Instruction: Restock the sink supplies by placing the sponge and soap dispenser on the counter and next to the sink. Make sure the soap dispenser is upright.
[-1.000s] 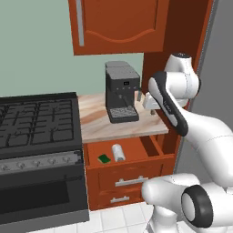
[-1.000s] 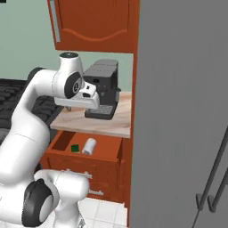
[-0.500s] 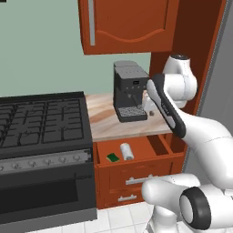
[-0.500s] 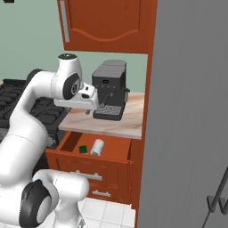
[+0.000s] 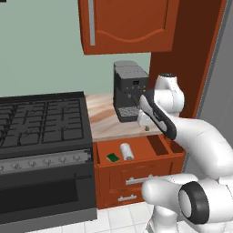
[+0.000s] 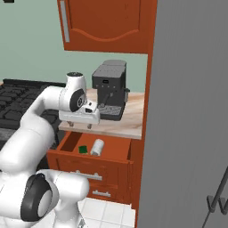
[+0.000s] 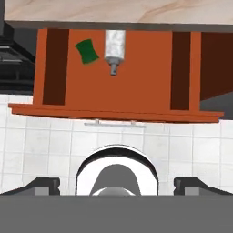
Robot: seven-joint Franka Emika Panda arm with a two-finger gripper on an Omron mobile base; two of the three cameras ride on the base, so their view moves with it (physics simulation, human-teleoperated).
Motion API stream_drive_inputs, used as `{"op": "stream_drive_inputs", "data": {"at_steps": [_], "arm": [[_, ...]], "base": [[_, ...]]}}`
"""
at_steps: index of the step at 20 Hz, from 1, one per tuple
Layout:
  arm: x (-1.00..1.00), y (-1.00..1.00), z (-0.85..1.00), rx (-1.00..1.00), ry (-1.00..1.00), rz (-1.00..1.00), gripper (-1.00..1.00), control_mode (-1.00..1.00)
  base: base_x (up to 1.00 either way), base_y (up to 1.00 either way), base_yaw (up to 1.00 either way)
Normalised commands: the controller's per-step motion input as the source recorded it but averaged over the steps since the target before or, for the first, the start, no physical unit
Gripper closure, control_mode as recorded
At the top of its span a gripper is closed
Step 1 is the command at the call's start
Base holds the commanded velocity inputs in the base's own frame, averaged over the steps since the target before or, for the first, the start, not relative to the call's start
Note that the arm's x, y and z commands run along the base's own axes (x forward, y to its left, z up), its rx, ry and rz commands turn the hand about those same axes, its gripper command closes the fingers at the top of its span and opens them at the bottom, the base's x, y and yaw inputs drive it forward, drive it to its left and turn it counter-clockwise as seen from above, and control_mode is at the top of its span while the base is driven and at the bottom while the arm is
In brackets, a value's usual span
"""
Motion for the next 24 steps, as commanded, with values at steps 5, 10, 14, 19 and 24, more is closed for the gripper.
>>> {"op": "stream_drive_inputs", "data": {"at_steps": [5, 10, 14, 19, 24], "arm": [[0.28, 0.43, -1.00, -0.05, 0.09, 0.00, -1.00, -1.00], [0.21, 0.36, -0.94, 0.00, 0.01, 0.00, -1.00, -1.00], [0.43, 0.04, -0.66, 0.01, 0.00, 0.00, -1.00, -1.00], [0.50, 0.00, -0.32, 0.01, 0.00, 0.00, -1.00, -1.00], [0.55, 0.00, -0.26, 0.01, 0.02, 0.00, -1.00, -1.00]], "base": [[0.00, 0.00, 0.00], [0.00, 0.00, 0.00], [0.00, 0.00, 0.00], [0.00, 0.00, 0.00], [0.00, 0.00, 0.00]]}}
